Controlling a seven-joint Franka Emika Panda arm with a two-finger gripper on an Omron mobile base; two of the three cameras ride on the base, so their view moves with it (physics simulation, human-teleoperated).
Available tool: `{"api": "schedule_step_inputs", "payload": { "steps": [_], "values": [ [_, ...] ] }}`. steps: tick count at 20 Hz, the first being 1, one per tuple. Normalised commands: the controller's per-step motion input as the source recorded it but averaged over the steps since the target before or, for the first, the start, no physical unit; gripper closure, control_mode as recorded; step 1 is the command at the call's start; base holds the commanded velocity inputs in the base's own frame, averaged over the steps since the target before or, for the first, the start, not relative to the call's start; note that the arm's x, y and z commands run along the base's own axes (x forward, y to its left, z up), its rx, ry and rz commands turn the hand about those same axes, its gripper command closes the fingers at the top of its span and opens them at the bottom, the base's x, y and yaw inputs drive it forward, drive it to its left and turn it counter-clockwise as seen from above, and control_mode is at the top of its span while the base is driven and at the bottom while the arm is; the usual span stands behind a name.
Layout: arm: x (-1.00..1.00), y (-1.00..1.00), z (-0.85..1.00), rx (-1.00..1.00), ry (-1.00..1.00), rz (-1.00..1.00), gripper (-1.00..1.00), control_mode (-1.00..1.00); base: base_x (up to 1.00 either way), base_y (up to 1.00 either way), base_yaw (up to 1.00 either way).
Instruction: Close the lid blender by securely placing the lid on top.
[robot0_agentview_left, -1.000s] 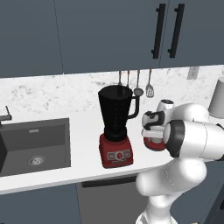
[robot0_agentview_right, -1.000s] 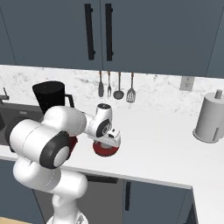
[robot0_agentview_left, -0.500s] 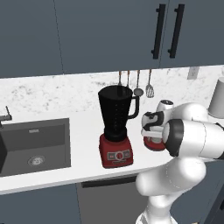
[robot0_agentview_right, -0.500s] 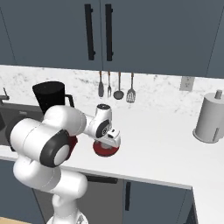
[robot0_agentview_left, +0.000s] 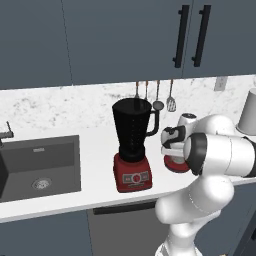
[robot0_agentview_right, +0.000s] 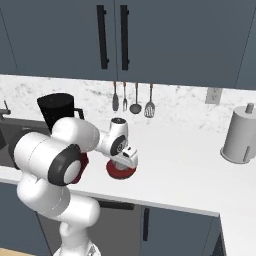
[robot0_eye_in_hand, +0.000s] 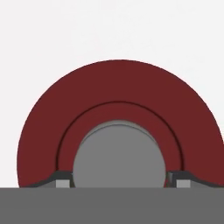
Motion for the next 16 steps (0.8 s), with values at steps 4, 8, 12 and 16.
{"api": "schedule_step_inputs", "payload": {
  "steps": [4, 8, 12, 16],
  "values": [
    [-0.04, 0.0, -0.33, 0.0, 0.0, 0.0, 1.0, -1.0, 0.0, 0.0, 0.0],
    [-0.24, -0.01, -0.25, 0.0, 0.0, 0.0, 1.0, -1.0, 0.0, 0.0, 0.0],
    [-0.49, 0.0, 0.24, 0.0, -0.09, 0.0, 1.0, -1.0, 0.0, 0.0, 0.0],
    [-0.41, 0.0, 0.94, 0.0, -0.24, 0.0, 1.0, -1.0, 0.0, 0.0, 0.0]
  ]
}}
